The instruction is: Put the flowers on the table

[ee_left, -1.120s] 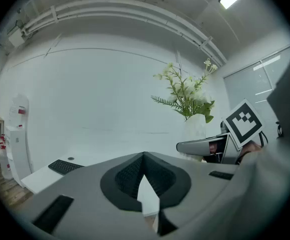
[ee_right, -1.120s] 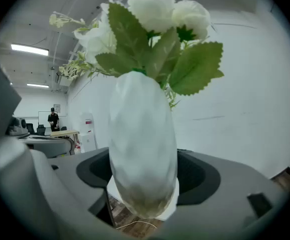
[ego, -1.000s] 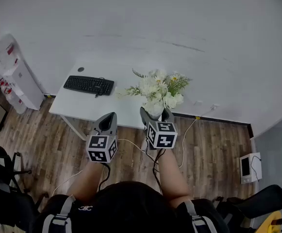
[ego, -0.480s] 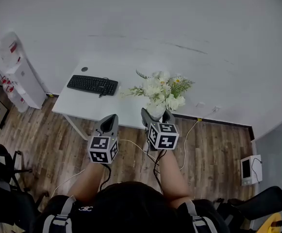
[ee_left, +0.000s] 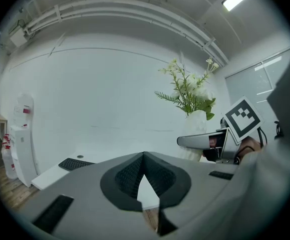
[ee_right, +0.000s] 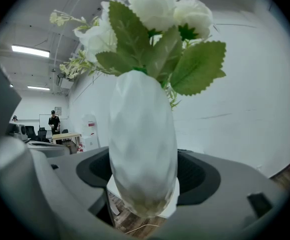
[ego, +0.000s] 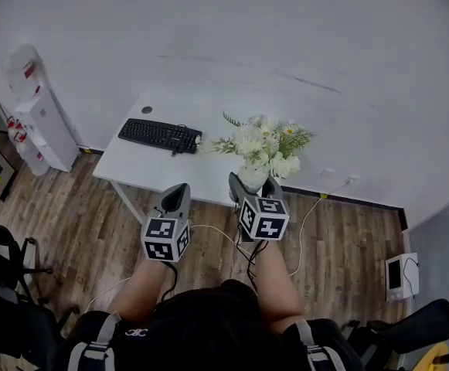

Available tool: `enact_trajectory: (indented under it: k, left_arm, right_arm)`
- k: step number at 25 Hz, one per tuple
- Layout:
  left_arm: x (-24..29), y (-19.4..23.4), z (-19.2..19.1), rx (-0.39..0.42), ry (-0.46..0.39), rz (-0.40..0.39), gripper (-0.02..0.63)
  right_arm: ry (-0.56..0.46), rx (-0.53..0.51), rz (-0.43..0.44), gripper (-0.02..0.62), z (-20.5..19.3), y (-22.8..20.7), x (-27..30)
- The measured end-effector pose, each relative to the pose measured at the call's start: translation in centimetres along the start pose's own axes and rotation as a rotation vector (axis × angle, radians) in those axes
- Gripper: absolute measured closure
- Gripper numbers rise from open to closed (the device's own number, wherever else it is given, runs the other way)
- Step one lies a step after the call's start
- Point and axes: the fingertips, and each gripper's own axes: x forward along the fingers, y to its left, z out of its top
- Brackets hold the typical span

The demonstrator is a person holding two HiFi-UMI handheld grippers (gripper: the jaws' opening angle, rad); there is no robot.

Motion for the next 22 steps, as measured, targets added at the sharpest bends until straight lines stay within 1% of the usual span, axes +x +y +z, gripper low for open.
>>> enact_trajectory:
  k: [7,14,22]
  left_arm:
    - [-0.7,3.9,-0.8,-0.010,0.003,0.026,0.606]
    - [1.0,7.3,-0.4,-0.011,-0.006,0.047,0.606]
    - [6.1,9.2,-0.4,-0.013,0.009,0.056,0.606]
  right_arm:
    - [-0.004,-0.011,0.002,0.218,0.0,2.3,2.3]
    - [-0.008,-0.025,0.018,0.218,0.7,3.6,6.0]
    - [-0.005,-0.025,0.025,0.218,1.5,1.4,11.3]
